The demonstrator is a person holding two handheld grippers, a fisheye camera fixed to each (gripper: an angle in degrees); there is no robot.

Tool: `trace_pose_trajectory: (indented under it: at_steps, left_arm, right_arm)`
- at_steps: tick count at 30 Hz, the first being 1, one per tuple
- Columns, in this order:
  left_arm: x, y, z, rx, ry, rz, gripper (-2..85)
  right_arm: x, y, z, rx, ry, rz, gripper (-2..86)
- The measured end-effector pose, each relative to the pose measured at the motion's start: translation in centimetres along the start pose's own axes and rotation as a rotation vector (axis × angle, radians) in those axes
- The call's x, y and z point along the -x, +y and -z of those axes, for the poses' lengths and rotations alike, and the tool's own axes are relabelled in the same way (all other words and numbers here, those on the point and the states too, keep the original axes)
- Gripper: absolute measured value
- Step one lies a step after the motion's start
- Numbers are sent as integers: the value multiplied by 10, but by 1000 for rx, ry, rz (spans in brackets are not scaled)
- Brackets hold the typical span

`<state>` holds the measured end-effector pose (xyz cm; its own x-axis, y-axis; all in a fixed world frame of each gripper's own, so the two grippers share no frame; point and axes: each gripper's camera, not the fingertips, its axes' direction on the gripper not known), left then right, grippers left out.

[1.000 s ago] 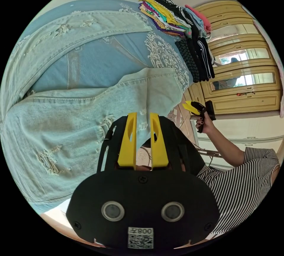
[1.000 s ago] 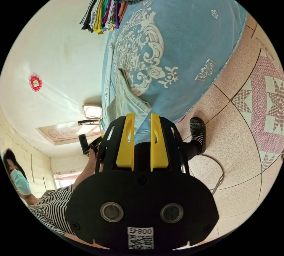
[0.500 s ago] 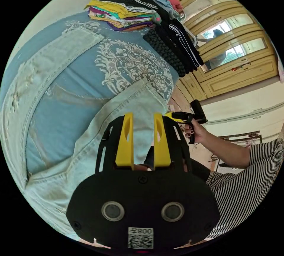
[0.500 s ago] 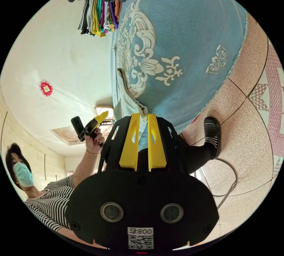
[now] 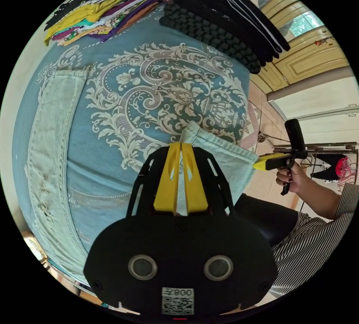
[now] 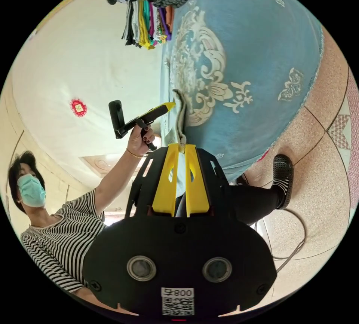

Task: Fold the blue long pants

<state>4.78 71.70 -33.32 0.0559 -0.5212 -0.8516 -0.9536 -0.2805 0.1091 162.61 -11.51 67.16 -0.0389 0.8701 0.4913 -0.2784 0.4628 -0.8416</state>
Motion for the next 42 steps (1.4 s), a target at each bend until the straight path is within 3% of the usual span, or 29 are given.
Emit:
trace_pose_trajectory:
  at_steps: [4, 11, 15, 19, 25, 28, 31, 36, 42]
  left_arm:
    - [-3, 28, 56, -173, 81, -11, 6]
    - [-8, 57, 148, -341, 24, -17, 9]
    - [-1, 77, 148, -197, -80, 56, 21]
    - [9, 145, 172, -247, -73, 172, 29]
    - [44, 362, 213, -389, 198, 390, 41]
    - [63, 502, 223, -361, 219, 655, 46]
    - [70, 647, 242, -447, 257, 989, 55]
    - [62, 853, 282, -709, 309, 1421, 79]
    - [65, 996, 315, -958, 391, 1611, 100]
  right_arm:
    - [31, 3, 9, -5, -22, 167, 25]
    - [59, -31, 8, -88, 24, 389, 24]
    - [7, -63, -17, -60, 128, 282, 24]
    - [-82, -82, -49, 5, 242, 83, 24]
    - [-156, -76, -71, -56, 192, 20, 18]
    - [-189, -67, -75, -129, 184, -8, 10]
    - [-211, -53, -91, -136, 192, 20, 6]
    - [-221, -26, -171, 41, 305, 168, 4]
    - [-229, 15, -323, 317, 418, 391, 13]
